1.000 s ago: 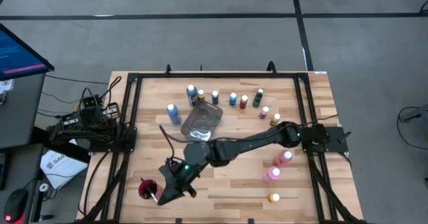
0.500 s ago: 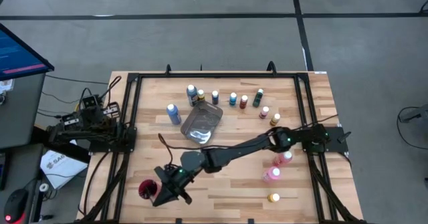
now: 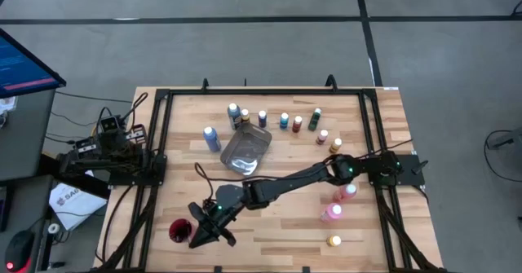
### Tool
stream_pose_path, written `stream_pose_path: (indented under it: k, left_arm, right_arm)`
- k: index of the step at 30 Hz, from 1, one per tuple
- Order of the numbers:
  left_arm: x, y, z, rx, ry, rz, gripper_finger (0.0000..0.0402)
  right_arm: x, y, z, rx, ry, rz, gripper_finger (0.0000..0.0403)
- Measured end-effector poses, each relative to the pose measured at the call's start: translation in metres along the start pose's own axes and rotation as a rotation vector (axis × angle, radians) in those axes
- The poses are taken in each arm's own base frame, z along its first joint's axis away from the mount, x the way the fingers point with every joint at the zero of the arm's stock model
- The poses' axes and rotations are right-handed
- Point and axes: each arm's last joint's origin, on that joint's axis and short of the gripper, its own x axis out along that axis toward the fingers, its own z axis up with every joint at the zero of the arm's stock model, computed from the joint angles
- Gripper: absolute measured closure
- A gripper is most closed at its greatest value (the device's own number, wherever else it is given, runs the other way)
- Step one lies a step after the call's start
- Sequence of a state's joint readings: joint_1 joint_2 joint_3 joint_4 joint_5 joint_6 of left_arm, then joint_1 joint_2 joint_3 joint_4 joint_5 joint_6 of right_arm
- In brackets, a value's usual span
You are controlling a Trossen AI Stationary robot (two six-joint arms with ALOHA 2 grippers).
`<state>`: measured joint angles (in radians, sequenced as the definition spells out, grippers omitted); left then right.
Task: Pick & Place Paint Supplies
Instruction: Put the silver paintbrush into the red cup
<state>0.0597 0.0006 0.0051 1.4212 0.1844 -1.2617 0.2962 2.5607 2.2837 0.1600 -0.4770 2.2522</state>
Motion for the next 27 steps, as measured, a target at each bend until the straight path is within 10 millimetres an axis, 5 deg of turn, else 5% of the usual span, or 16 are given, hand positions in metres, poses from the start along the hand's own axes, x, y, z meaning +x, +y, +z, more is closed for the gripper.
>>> stream_pose_path:
  k: [9,17,23,27]
  left_arm:
    - [0.0,0.0,0.0,0.0,0.0,0.0,0.0399]
    - [0.0,0.0,0.0,0.0,0.0,0.0,0.0399]
    - [0.0,0.0,0.0,0.0,0.0,0.0,0.0399]
    - [0.0,0.0,0.0,0.0,0.0,0.0,0.0399]
  right_arm:
    - [-0.002,0.003,0.002,-0.058,-0.006,0.014,0.0323]
    - [-0.027,0.037,-0.001,-0.512,0.04,0.008,0.0274]
    - [-0.066,0.048,-0.035,-0.821,0.006,-0.304,0.0279]
    - [-0.107,0.039,-0.057,-0.977,-0.129,-0.681,0.0296]
